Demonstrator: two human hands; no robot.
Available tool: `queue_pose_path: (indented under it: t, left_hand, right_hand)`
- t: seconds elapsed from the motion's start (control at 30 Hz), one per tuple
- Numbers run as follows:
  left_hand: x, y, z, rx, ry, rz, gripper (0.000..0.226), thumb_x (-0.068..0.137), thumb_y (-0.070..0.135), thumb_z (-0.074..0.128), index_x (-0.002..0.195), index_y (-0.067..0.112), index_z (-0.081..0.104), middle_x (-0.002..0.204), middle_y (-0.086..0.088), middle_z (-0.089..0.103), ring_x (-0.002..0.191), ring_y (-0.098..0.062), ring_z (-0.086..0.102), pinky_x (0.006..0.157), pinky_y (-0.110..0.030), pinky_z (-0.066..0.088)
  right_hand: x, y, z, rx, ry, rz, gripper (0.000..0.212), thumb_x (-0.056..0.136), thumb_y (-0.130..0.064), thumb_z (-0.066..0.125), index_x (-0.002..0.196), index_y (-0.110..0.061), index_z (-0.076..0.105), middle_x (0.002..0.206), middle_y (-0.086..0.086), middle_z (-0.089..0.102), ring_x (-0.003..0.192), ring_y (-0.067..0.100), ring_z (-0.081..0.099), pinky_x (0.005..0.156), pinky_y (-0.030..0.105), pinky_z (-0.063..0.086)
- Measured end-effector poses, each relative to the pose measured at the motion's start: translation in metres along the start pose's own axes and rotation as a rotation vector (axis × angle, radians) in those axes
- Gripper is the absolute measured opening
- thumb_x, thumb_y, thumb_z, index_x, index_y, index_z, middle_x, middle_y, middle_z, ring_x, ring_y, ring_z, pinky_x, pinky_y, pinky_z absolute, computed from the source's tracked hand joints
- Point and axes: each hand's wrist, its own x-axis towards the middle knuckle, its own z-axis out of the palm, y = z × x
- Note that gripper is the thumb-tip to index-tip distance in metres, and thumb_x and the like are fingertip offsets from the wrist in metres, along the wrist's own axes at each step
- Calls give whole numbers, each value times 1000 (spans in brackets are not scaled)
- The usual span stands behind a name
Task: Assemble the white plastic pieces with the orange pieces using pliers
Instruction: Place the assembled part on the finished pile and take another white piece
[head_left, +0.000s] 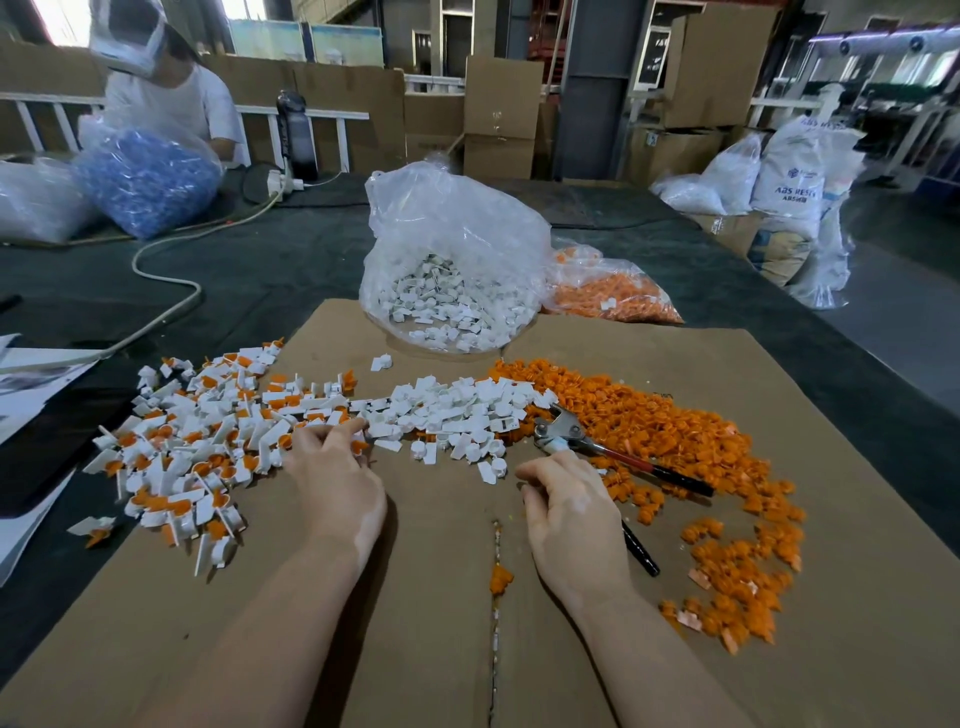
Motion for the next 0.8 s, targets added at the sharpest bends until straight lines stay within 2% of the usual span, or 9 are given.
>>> queue_pose_path:
  t: [0.1,0.17,0.23,0.3,0.4,0.47,0.53,0.7,0.8]
  left_hand:
    - [0,1,0,37,11,-18,58,81,-15,45,131,13,52,129,-12,36,124,-28,24,105,-35,26]
    - [-1,2,-1,66,24,0,60,77,-13,47,129,15,53,130,-10,36,125,-28,22,107,-38,22]
    - [-4,2,-1,86,45,83,54,77,-9,50,124,16,57,128,-9,40,123,-27,23,105,-38,21]
    - [-6,3,0,86,34,217,44,80,-6,53,119,14,61,121,-8,45,118,-23,27,100,-31,24]
    - [-8,8,7,103,-84,365,33,89,3,52,120,12,62,116,-4,51,114,-20,37,90,-20,28]
    - [-9,10,13,156,-172,374,34,94,14,49,128,15,56,122,-2,51,117,-20,39,93,-21,30]
    - [-10,11,16,157,-211,363,33,95,20,49,127,16,56,122,-1,51,116,-18,41,91,-20,31]
    - [-14,17,17,60,-235,328,13,88,17,62,101,17,62,98,5,53,83,-4,46,66,-8,31]
    - [-22,24,19,-14,-261,340,9,89,16,61,94,23,60,94,10,52,74,3,44,62,0,33]
  right_hand:
    - [0,1,0,2,-19,29,16,77,6,67,85,-8,71,82,2,64,85,17,60,77,10,33]
    - [0,1,0,1,-24,30,16,77,6,67,85,-7,71,82,2,64,84,18,60,77,11,34]
    - [1,1,1,-2,-30,25,16,78,6,66,86,-7,71,82,3,64,85,20,60,76,17,39]
    - [1,1,1,-5,-39,25,15,79,5,65,86,-7,71,83,4,64,85,20,59,75,19,40]
    - [2,0,2,2,-41,28,15,80,5,64,87,-6,71,84,5,63,86,21,59,75,21,41]
    - [2,0,2,4,-30,18,15,80,6,64,87,-6,71,83,5,64,84,22,60,74,23,43]
    - [1,1,2,-1,-23,8,15,79,6,65,86,-5,71,82,5,64,83,22,60,73,25,45]
    - [2,-1,0,0,17,-19,15,75,8,68,82,-5,71,78,5,65,79,22,62,72,28,49]
    - [4,1,-4,-95,108,-2,17,70,8,73,79,-6,71,75,5,66,73,25,63,67,37,53]
